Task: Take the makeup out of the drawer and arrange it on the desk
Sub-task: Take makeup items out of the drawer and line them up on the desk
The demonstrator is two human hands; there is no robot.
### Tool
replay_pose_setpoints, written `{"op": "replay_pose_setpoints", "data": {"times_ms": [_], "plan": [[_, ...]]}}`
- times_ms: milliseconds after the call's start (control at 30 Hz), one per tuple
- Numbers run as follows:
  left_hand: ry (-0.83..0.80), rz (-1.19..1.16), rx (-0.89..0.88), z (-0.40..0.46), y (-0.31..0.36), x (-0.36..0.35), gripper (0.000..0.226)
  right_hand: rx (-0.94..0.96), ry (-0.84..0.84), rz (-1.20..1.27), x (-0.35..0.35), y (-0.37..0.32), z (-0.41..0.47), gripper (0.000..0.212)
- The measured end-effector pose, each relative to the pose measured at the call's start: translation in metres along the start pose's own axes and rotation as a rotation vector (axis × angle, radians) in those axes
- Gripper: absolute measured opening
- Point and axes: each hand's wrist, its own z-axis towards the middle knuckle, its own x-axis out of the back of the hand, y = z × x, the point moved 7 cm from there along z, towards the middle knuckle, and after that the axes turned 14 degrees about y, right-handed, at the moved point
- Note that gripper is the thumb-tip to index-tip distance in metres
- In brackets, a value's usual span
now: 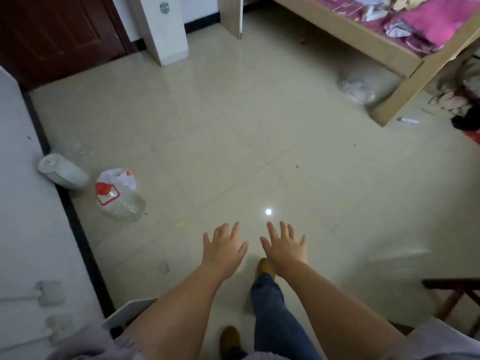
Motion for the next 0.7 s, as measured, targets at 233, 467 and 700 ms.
{"op": "replay_pose_setpoints", "data": {"times_ms": [233,467,700], "plan": [[0.075,0.003,0.020,0.137,0.032,0.035,0.053,0.048,0.095,-0.047,0.062,0.044,0.126,0.058],[0.150,0.012,0.031,0.271,0.073,0.080,0.052,0.078,0.102,-0.065,0.128,0.077,0.257,0.055],[0.159,0.023,0.056,0.394,0.043,0.102,0.054,0.131,0.052,-0.047,0.159,0.054,0.387,0.055]]}}
